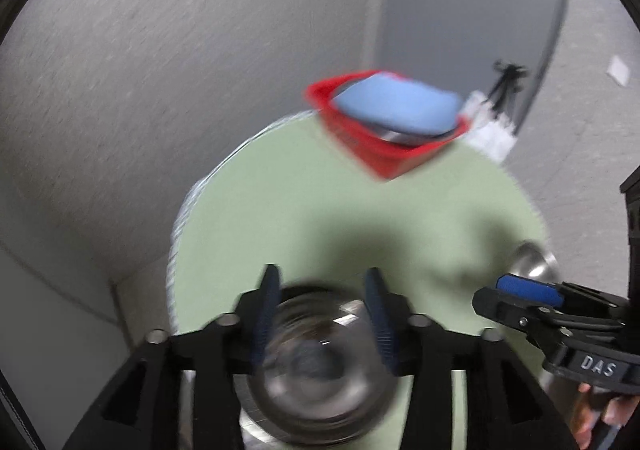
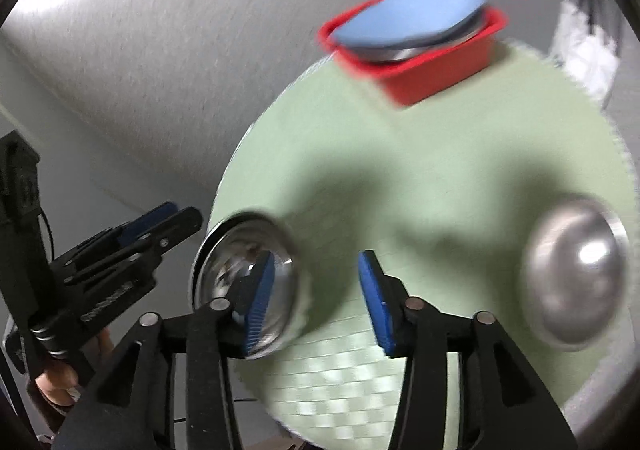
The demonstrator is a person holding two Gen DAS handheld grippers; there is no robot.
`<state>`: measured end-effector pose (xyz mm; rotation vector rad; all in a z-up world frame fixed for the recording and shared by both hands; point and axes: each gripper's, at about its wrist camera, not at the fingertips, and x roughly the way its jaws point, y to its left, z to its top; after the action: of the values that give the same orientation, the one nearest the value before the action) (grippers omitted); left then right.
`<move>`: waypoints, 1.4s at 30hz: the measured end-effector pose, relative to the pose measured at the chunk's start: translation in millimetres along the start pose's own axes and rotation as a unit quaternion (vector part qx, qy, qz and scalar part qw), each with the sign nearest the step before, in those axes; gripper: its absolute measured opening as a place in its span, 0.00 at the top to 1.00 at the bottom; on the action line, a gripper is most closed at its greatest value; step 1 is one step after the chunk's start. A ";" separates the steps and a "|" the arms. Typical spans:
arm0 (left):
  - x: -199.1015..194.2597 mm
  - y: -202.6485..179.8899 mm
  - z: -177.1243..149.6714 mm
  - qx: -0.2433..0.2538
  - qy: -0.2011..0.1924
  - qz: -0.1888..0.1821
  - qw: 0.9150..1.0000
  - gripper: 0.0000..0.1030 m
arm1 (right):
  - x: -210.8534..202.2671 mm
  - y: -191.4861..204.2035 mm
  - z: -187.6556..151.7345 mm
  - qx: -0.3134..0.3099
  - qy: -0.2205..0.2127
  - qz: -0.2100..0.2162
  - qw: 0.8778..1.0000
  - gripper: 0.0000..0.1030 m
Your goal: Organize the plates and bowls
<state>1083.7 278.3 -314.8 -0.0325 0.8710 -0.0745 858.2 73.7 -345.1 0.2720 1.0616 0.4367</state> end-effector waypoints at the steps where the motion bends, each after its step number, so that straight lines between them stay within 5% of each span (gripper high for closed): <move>1: -1.6 -11.7 3.6 0.008 -0.006 -0.008 1.000 0.52 | -8.9 -8.2 1.1 0.004 -0.011 -0.007 1.000 0.50; 9: 38.9 -125.2 16.3 0.071 0.023 -0.078 0.994 0.41 | -81.1 -117.4 3.9 0.080 -0.082 -0.092 0.989 0.43; 14: 92.0 -169.9 1.3 0.079 0.088 -0.097 0.988 0.41 | -81.2 -176.6 -6.5 0.119 -0.061 -0.110 0.985 0.42; 20: 145.9 -172.0 -11.2 0.054 0.151 -0.089 0.983 0.43 | -54.6 -215.8 -21.9 0.135 -0.007 -0.084 0.987 0.42; 22: 155.2 -173.3 -13.1 0.043 0.164 -0.093 0.981 0.46 | -43.9 -220.3 -26.1 0.137 0.011 -0.072 0.988 0.42; 25: 164.2 -178.3 -10.6 0.039 0.179 -0.100 0.978 0.64 | -29.8 -222.4 -31.9 0.135 0.032 -0.048 0.989 0.43; 27: 170.2 -180.8 -11.0 0.044 0.187 -0.113 0.975 0.78 | -22.2 -223.7 -34.7 0.137 0.042 -0.040 0.989 0.57; 30: 173.9 -189.1 -7.2 0.055 0.175 -0.117 0.976 0.86 | -19.0 -221.1 -35.0 0.133 0.043 -0.025 0.990 0.83; 36: 138.2 -182.9 -2.2 0.073 0.129 -0.115 0.982 0.88 | -30.4 -205.7 -33.8 0.126 0.027 -0.037 0.991 0.87; 42: 82.4 -134.6 -1.6 0.053 0.074 -0.093 0.991 0.88 | -43.6 -148.1 -15.6 0.078 0.001 -0.021 0.997 0.87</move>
<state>1128.3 137.7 -370.7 -0.0098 1.0092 -0.3013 858.0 -77.3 -380.5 0.3877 1.1035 0.3156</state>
